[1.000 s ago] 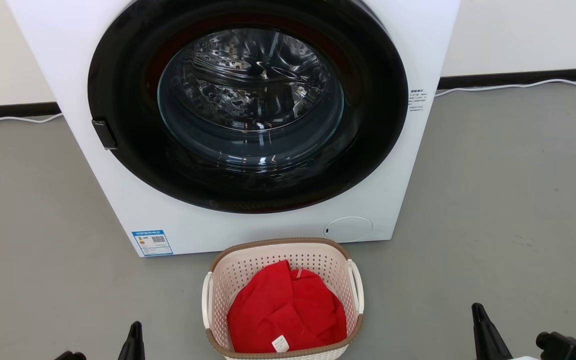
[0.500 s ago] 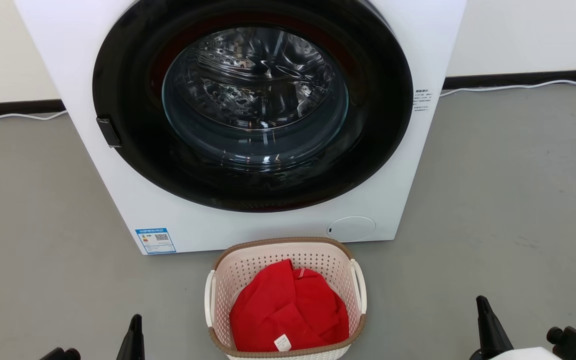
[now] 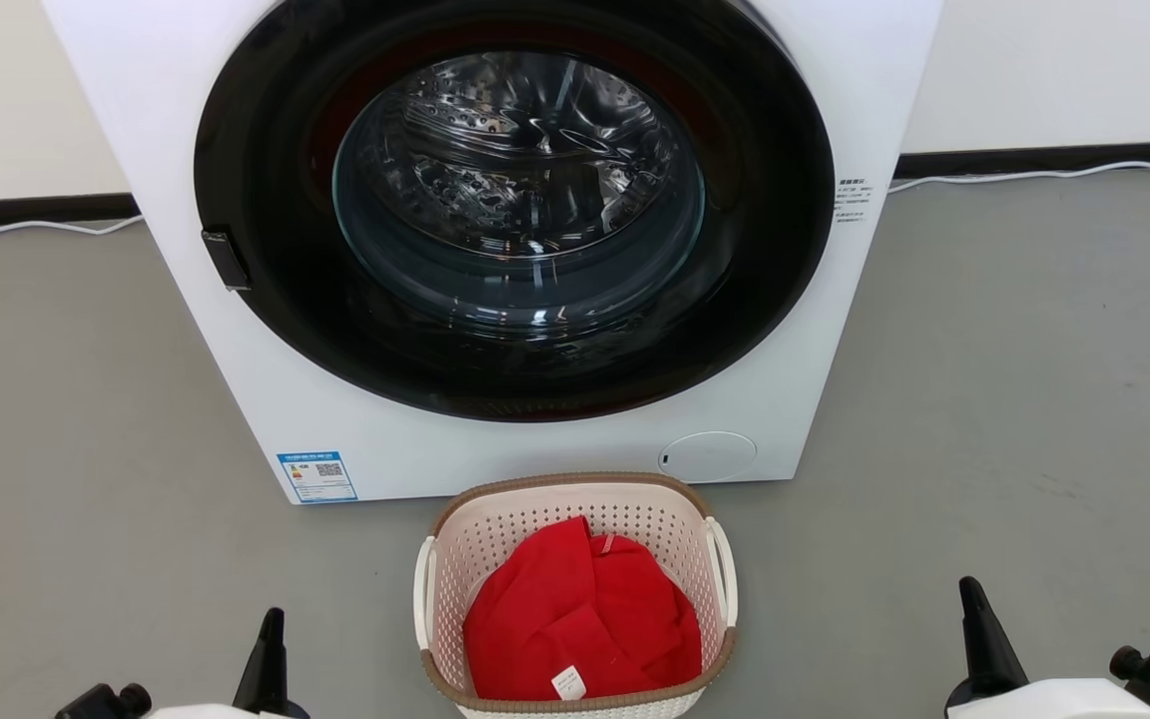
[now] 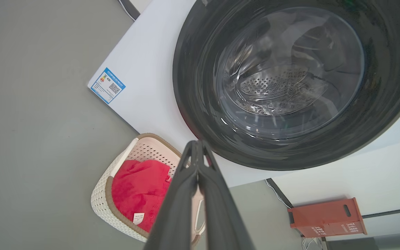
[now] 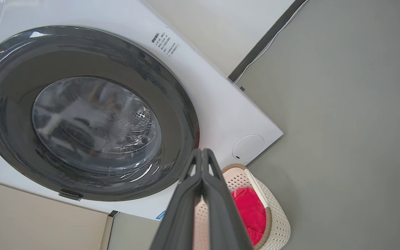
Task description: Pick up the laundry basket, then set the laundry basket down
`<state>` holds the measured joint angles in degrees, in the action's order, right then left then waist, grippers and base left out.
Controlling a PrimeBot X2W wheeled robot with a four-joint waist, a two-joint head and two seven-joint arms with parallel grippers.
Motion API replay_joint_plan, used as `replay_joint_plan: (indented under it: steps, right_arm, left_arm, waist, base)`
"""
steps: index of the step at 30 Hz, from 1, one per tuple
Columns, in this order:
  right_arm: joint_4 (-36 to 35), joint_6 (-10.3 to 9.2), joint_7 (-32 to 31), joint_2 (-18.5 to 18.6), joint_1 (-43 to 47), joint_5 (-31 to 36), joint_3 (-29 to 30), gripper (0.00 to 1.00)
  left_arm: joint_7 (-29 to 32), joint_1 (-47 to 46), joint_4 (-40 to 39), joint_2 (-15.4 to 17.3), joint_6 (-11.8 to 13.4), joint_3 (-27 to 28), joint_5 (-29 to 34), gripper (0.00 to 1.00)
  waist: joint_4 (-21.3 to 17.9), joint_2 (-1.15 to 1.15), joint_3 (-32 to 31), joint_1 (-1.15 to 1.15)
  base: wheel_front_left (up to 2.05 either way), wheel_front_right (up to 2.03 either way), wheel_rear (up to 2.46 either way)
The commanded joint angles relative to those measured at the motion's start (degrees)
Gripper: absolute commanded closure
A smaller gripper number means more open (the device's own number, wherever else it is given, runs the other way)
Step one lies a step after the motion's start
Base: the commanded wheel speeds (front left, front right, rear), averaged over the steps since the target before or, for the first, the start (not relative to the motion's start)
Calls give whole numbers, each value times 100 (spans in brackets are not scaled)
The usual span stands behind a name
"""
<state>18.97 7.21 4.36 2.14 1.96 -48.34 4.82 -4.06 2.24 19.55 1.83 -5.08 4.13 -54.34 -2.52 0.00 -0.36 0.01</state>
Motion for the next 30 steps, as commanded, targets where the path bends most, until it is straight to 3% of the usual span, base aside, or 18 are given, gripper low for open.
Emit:
replay_joint_plan:
  steps: [1,30]
  right_arm:
    - [-188,18,-50,48,-303,-207,-44,100]
    - [-330,22,-528,60,-539,-2139,54,100]
  left_arm:
    - [36,-318,-185,61,-50,109,-187,100]
    - [508,-561,-353,81,-138,170,-1849,100]
  waist:
    - [6,0,1,-1]
    - [120,0,26,-1]
  base:
    - [0,0,0]
    - [0,0,0]
